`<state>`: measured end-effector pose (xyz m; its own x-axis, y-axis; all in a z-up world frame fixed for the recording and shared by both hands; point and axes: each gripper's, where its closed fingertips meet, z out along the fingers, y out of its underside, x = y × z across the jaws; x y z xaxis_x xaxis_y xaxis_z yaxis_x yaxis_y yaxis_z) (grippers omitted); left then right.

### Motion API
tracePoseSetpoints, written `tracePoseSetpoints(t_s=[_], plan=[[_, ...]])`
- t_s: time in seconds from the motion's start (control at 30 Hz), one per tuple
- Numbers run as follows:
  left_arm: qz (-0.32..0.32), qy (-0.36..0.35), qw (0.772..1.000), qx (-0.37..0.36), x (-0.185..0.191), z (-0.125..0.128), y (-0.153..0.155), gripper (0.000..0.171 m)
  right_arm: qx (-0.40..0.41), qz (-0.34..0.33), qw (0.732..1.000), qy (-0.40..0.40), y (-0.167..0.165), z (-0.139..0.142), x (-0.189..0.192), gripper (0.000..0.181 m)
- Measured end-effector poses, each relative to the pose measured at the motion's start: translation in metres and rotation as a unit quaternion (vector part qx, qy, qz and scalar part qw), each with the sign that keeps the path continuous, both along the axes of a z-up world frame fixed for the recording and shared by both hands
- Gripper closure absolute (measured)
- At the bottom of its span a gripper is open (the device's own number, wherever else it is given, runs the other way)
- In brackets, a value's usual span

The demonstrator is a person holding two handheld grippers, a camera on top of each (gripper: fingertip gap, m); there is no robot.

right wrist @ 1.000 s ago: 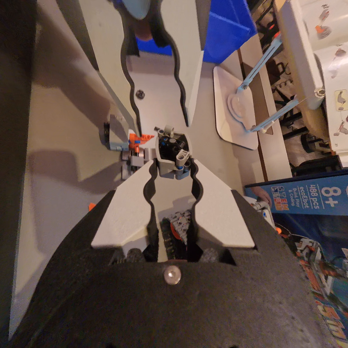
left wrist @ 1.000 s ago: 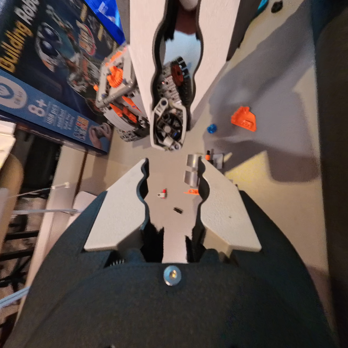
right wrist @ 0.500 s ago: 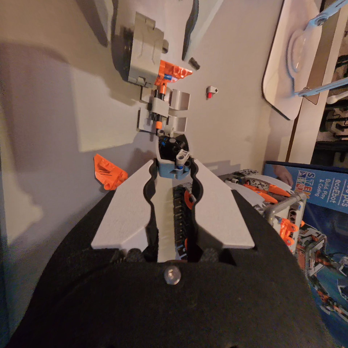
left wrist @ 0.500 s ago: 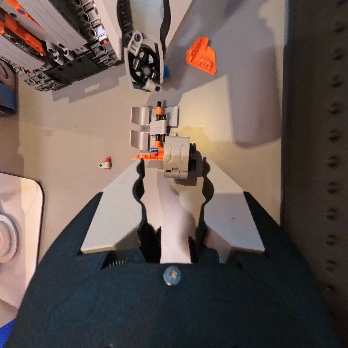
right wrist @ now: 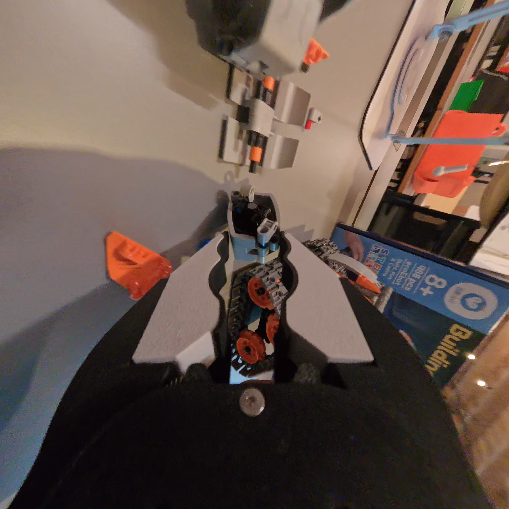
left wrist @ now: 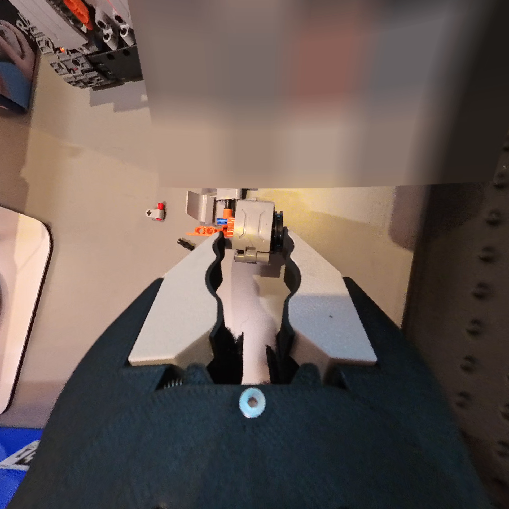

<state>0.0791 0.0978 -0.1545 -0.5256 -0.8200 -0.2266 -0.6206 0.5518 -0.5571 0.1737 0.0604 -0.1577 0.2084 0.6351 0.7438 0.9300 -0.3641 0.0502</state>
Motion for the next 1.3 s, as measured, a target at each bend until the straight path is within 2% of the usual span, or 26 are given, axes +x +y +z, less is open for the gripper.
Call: tracePoseSetpoints(t_s=[0.07,0.27,0.37,0.43,0.5,0.57,0.67,0.73,0.87,1.03,1.13,1.3], plan=[[0.001,0.002,1.0,0.001,-0.002,-0.001,0.0,0.132,0.01,0.015,1.0,-0.01,-0.003,-0.003,-0.01,0.138],[-0.002,-0.006,1.0,-0.009,-0.002,-0.001,-0.001,0.132,-0.022,0.016,0.999,0.03,-0.021,0.0,-0.018,0.133],[-0.004,-0.007,1.0,-0.011,-0.002,0.0,-0.001,0.132,-0.065,0.04,0.99,0.117,-0.034,-0.005,-0.036,0.131],[-0.006,-0.008,1.0,-0.012,-0.003,0.0,0.0,0.132,-0.07,0.042,0.981,0.176,-0.038,0.005,-0.039,0.131],[-0.009,-0.008,1.0,-0.015,-0.003,0.0,0.0,0.132,-0.056,0.025,0.977,0.203,-0.033,0.013,-0.026,0.131],[-0.014,-0.006,1.0,-0.018,-0.004,0.0,-0.001,0.132,-0.066,0.011,0.97,0.235,-0.032,0.01,-0.018,0.123],[-0.016,-0.007,1.0,-0.018,-0.004,0.001,0.0,0.131,-0.079,0.002,0.964,0.255,-0.029,0.002,-0.012,0.121],[-0.015,-0.008,1.0,-0.017,-0.004,0.002,0.0,0.131,-0.094,-0.007,0.962,0.255,-0.029,-0.005,-0.011,0.123],[-0.016,-0.006,1.0,-0.021,-0.007,0.002,-0.001,0.131,-0.108,-0.011,0.957,0.268,-0.029,-0.011,-0.015,0.149],[-0.023,-0.004,0.999,-0.026,-0.009,0.002,-0.006,0.132,-0.119,-0.032,0.945,0.303,-0.028,-0.012,-0.02,0.154],[-0.024,-0.006,0.999,-0.027,-0.01,0.003,-0.007,0.132,-0.12,-0.026,0.948,0.293,-0.032,-0.009,-0.021,0.148],[-0.021,-0.012,0.999,-0.028,-0.009,0.004,-0.005,0.128,-0.082,-0.036,0.939,0.332,-0.02,0.004,-0.019,0.123]])
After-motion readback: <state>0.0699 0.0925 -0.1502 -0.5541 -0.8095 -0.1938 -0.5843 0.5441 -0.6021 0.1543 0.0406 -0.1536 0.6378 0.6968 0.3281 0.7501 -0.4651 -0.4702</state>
